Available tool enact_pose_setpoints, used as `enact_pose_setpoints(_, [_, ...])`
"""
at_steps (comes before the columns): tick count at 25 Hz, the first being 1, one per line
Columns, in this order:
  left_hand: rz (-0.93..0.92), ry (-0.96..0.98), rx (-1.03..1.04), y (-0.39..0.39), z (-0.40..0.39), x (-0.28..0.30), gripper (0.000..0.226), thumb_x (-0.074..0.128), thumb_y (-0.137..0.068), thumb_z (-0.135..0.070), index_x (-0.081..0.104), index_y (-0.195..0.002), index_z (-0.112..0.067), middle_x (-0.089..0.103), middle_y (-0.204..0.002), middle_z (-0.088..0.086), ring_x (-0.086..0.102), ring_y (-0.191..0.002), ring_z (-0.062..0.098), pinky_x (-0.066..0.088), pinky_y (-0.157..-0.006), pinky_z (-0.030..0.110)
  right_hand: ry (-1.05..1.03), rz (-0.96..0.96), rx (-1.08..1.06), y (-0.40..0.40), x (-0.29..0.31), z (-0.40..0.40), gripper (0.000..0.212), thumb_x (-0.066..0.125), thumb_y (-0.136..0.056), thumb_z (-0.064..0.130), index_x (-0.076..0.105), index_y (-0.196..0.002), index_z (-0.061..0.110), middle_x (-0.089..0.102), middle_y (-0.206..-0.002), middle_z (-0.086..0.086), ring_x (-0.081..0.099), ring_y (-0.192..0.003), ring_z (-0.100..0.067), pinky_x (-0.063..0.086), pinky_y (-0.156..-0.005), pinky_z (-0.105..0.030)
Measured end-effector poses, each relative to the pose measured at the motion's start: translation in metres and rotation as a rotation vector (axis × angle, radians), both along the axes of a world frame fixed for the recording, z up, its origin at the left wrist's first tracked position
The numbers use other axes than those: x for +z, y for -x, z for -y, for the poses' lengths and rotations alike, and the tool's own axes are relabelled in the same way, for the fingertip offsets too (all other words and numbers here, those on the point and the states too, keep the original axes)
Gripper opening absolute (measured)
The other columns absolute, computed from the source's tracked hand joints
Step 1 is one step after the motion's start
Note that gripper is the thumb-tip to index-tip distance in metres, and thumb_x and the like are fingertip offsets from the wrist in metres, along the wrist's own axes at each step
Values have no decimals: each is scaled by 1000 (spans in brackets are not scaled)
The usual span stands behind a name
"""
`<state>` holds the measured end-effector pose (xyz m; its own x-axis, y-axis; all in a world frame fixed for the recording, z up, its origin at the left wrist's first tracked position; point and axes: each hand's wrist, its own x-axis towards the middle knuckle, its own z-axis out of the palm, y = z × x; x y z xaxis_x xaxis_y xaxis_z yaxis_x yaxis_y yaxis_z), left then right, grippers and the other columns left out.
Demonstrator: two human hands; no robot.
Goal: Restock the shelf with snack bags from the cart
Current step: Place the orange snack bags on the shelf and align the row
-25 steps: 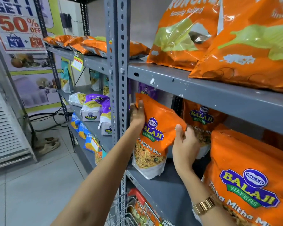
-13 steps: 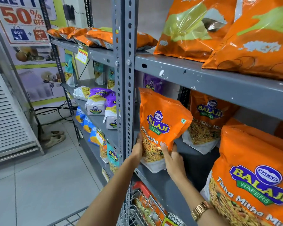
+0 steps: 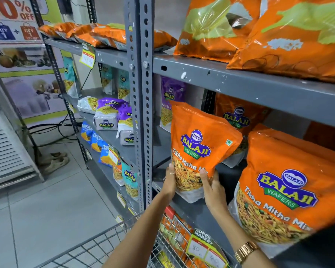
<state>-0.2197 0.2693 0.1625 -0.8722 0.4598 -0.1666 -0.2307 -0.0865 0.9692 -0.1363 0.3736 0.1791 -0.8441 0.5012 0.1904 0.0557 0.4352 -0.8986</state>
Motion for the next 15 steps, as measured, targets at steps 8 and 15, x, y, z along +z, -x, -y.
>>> enact_pose_setpoints(8, [12, 111, 153, -9, -1, -2, 71, 22, -86, -64, 42, -129, -10, 49, -123, -1, 48, -115, 20, 38, -102, 36, 17, -109, -34, -22, 5, 0, 89, 33, -66, 80, 44, -125, 14, 59, -111, -2, 55, -99, -16, 39, -77, -26])
enact_pose_setpoints(15, [-227, 113, 463, -54, 2, 2, 24, 55, -86, -26, 51, -64, -17, 54, -65, 2, 50, -68, 20, 40, -63, 31, -84, -518, -396, -90, 7, 2, 27, 47, -85, 26, 55, -103, 8, 60, -97, -3, 61, -86, -19, 50, -65, -16])
